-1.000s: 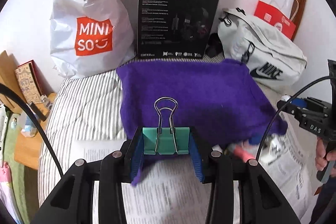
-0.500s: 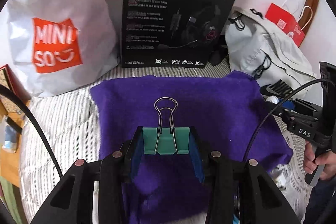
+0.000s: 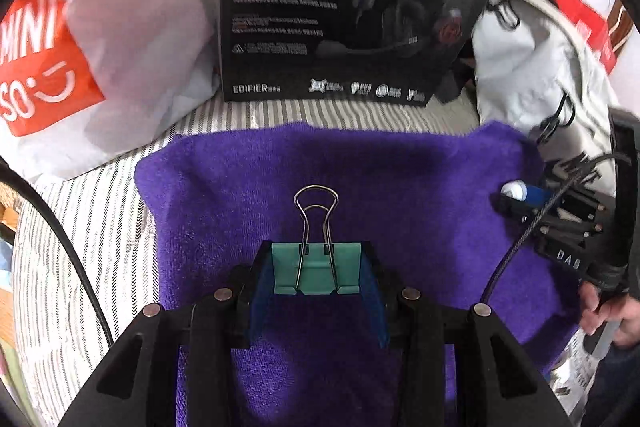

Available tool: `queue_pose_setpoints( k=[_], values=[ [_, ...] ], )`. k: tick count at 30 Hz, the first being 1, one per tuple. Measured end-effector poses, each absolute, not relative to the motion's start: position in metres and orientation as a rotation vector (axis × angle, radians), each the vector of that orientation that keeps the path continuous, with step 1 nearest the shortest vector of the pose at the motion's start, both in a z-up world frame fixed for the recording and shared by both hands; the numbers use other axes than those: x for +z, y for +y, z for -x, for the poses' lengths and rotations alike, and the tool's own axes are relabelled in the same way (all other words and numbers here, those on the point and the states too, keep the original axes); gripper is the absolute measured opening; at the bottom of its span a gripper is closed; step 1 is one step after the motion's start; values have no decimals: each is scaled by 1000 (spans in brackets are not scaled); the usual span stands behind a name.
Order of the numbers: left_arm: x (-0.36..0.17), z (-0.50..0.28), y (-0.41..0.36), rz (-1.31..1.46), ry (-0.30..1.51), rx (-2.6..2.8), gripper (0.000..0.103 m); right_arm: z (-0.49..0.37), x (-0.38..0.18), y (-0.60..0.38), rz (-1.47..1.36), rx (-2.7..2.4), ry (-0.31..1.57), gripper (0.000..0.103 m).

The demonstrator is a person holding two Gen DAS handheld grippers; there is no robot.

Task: Organize rigid objects
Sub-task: 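Carry the clip onto the purple towel with the left tool while the right places the white cylinder there, then open both tools and move them back toward the remaining items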

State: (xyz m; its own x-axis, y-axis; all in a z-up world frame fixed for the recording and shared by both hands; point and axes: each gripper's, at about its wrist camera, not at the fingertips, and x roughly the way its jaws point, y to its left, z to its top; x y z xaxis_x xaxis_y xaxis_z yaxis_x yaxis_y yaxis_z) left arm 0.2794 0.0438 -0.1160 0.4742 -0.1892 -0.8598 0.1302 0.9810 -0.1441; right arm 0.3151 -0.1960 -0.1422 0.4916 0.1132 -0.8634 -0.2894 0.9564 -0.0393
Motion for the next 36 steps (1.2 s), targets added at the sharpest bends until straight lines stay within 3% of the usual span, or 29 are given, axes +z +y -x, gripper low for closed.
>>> queue_pose_setpoints(
  k=[11,13,16,26,36],
  values=[
    [-119,-288,36,13,1078,-187,39,-321,-147,-199,183,262,1049,38],
    [-119,-290,35,4,1076,-193,41,-321,-146,-201,186,258,1057,44],
    [-118,-288,35,19,1077,-202,48,-320,-145,-203,196,256,1063,61],
    [-117,-276,35,3,1111,-194,74,-301,-123,-208,221,256,1032,62],
    [-89,-233,31,-21,1095,-157,74,-232,-77,-232,100,253,974,64]
  ],
)
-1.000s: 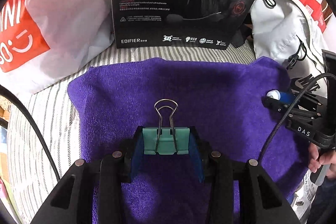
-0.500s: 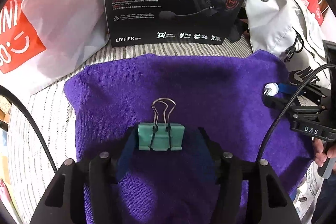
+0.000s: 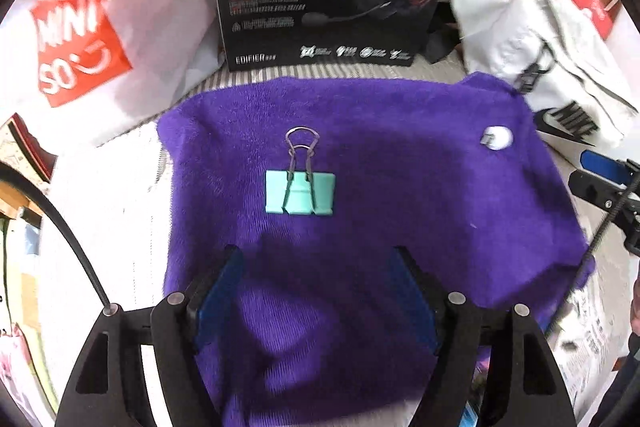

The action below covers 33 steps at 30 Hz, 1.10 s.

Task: Organize rigid objects
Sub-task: 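Open both tools and move them back toward the remaining items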

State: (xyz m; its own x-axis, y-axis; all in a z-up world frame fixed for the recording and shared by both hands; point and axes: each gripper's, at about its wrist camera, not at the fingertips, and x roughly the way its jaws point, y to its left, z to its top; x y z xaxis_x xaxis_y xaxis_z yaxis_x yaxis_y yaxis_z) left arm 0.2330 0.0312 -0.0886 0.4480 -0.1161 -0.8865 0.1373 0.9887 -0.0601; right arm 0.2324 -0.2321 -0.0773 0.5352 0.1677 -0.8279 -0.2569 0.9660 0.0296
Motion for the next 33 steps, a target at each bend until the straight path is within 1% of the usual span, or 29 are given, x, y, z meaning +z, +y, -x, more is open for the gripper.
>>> queue_pose_setpoints(
  k=[3,7,12,20,23,24,33],
  values=[
    [-73,-207,31,-29,1066,-167,74,-211,-72,-237,95,231,956,68],
    [-63,-170,29,-7,1052,-206,74,-178,-70,-245,74,206,944,68],
    [-65,-137,18,39,1068,-243,74,-138,-70,-260,6,179,949,70],
    [-100,-129,-2,105,1124,-249,74,-88,-81,-275,-61,144,967,72],
    [-114,-132,-11,78,1164,-245,74,-77,-84,-278,-55,143,969,72],
    [-115,-131,-13,74,1153,-242,76,-75,-85,-279,-54,136,971,72],
    [-114,-120,2,17,1137,-220,77,-67,-77,-276,-41,141,946,73]
  ],
)
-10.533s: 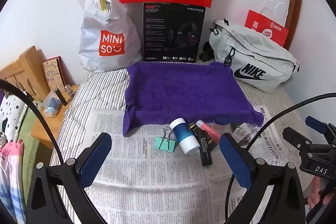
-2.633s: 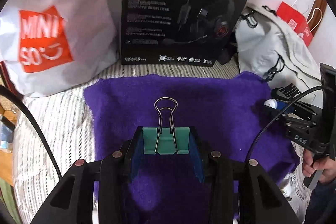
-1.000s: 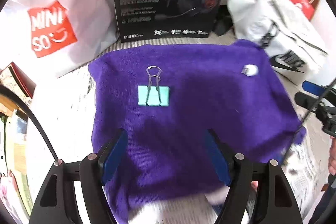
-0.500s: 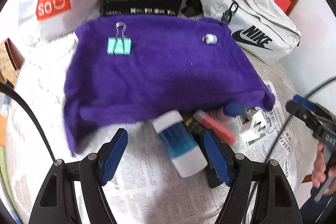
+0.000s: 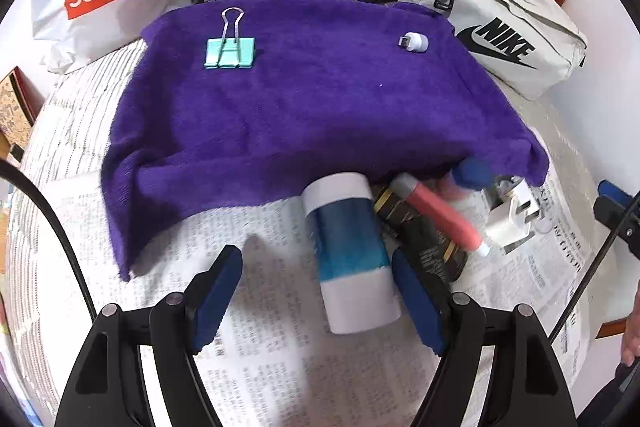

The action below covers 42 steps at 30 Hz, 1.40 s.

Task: Organize rigid objects
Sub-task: 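Open both tools and move them back toward the remaining items, then grasp the blue-and-white container with the left tool while the right grasps the clear cube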

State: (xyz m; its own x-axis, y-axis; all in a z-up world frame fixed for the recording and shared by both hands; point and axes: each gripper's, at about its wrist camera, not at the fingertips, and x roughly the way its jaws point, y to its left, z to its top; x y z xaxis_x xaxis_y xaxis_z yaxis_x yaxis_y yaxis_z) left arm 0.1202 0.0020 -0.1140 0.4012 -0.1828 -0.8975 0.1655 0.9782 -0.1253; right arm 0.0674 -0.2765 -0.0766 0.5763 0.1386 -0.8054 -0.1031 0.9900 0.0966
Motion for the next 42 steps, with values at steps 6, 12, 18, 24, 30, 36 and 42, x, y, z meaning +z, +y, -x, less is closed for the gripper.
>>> queue_pose_setpoints(
  k=[6,12,18,24,30,36,42],
  values=[
    [-121,-132,-11,-69,1127,-225,73,-68,-82,-270,-16,150,964,73],
    [-122,-135,-17,-105,1094,-230,49,-68,-91,-275,0,134,983,73],
    [-120,-129,-16,-107,1084,-240,37,-69,-97,-283,-8,120,996,73],
    [-121,-128,-21,-127,1058,-226,36,-71,-103,-286,-18,130,1004,73],
    [-122,-126,-21,-128,1046,-223,36,-74,-122,-283,9,154,1012,73],
    [-122,-122,-21,-125,1018,-226,36,-80,-135,-281,32,153,1001,73],
    [-123,-120,-24,-122,1001,-222,36,-86,-144,-277,69,140,973,64]
  ],
)
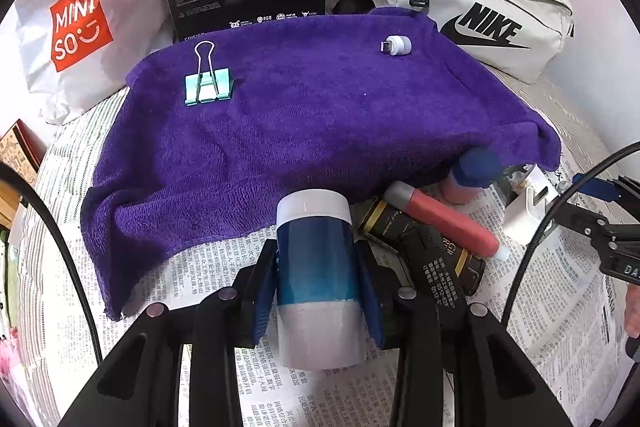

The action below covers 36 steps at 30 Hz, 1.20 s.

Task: Organize rigid objects
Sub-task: 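Grasp the blue-and-white container with the left tool while the right grasps the clear cube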

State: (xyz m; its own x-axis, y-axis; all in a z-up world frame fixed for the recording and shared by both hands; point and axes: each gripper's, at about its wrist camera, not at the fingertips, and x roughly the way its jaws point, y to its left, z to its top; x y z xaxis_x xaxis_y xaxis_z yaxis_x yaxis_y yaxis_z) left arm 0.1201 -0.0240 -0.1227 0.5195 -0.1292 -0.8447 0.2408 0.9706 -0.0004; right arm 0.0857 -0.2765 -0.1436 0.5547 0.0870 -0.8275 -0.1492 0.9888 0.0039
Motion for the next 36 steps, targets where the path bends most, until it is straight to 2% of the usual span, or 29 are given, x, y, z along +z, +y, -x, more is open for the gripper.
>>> queue_pose_setpoints(
  k=[1,3,5,6,9,10,36],
  values=[
    [-123,-120,-25,-123,998,-223,36,-86,-145,-276,72,138,971,62],
    [-123,-118,-25,-126,991,-224,36,-88,-149,-276,78,133,974,49],
    [-123,-118,-25,-123,984,-224,36,-87,-150,-276,88,129,963,45],
    [-123,-117,-24,-120,982,-225,36,-87,-149,-275,93,131,955,35],
    [-123,-117,-24,-116,978,-226,36,-87,-147,-277,83,138,959,19],
    [-123,-116,-24,-117,977,-228,36,-87,-146,-277,78,141,962,17],
    [-116,-104,3,25,1054,-269,34,-85,-118,-279,37,185,948,17]
  ],
)
